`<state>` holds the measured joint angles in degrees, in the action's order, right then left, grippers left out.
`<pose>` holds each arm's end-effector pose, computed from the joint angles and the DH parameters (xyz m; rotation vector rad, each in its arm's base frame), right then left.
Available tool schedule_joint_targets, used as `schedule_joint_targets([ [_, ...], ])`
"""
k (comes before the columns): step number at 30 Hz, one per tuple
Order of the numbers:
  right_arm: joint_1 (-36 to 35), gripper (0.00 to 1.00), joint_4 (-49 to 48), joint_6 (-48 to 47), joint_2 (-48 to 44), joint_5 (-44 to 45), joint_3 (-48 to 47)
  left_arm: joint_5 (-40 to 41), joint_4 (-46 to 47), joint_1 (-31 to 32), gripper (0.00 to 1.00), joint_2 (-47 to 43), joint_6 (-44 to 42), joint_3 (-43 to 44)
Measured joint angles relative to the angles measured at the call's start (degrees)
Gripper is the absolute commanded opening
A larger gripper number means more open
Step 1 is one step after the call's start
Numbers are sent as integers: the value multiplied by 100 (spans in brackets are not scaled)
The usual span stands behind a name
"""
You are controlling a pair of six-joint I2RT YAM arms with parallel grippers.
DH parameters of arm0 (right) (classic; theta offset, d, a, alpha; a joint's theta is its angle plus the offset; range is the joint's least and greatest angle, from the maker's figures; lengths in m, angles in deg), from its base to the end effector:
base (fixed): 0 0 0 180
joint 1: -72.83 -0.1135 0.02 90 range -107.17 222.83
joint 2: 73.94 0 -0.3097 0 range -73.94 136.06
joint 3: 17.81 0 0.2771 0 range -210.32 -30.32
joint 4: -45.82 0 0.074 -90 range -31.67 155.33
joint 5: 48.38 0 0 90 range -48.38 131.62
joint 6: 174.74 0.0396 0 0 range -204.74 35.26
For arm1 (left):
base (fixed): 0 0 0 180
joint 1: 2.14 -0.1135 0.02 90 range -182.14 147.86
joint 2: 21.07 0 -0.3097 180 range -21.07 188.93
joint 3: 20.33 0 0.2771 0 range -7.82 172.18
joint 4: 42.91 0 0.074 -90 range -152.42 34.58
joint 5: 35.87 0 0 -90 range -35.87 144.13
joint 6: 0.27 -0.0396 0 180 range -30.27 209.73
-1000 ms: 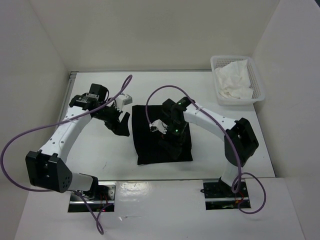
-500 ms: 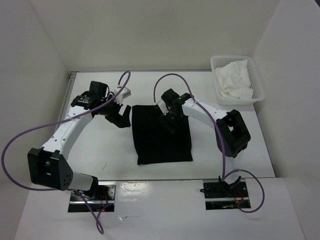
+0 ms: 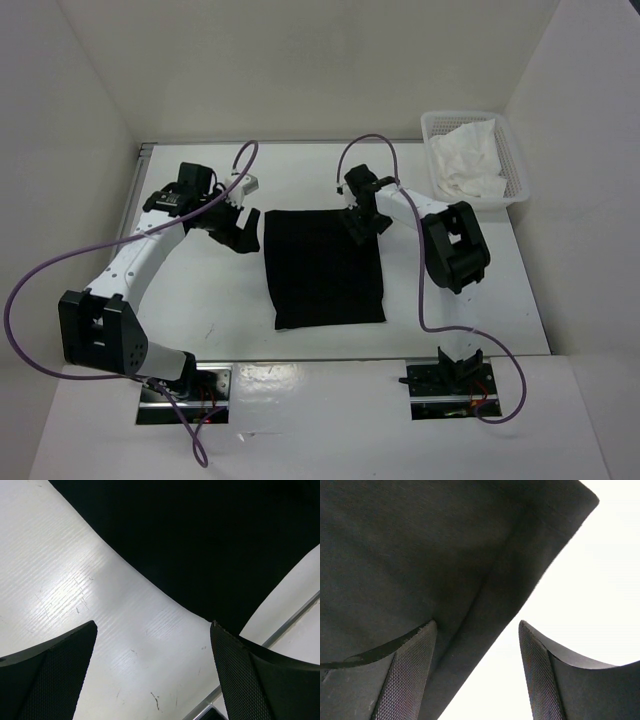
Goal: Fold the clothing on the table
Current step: Flatten the skirt out
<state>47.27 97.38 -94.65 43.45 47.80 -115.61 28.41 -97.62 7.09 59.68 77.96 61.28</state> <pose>0.4170 0.1947 0.1883 -0.8290 2.6746 -0.0865 0.3052 -0.0670 0.3348 0.6264 2.3772 -0.5418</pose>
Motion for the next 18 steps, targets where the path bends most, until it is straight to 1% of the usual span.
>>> schedule_joint_targets([
  [2,20,72,70,4,68,-120,-96,2,11,0,100,0,0,-2],
  [8,-70,78,284,2,131,-636,-214,2,15,-24,100,2,9,-50],
  [14,-310,78,363,4,153,-813,-216,2,26,-92,100,2,15,-153],
  [18,-372,78,385,9,260,-772,-323,4,22,-107,100,2,17,-192],
])
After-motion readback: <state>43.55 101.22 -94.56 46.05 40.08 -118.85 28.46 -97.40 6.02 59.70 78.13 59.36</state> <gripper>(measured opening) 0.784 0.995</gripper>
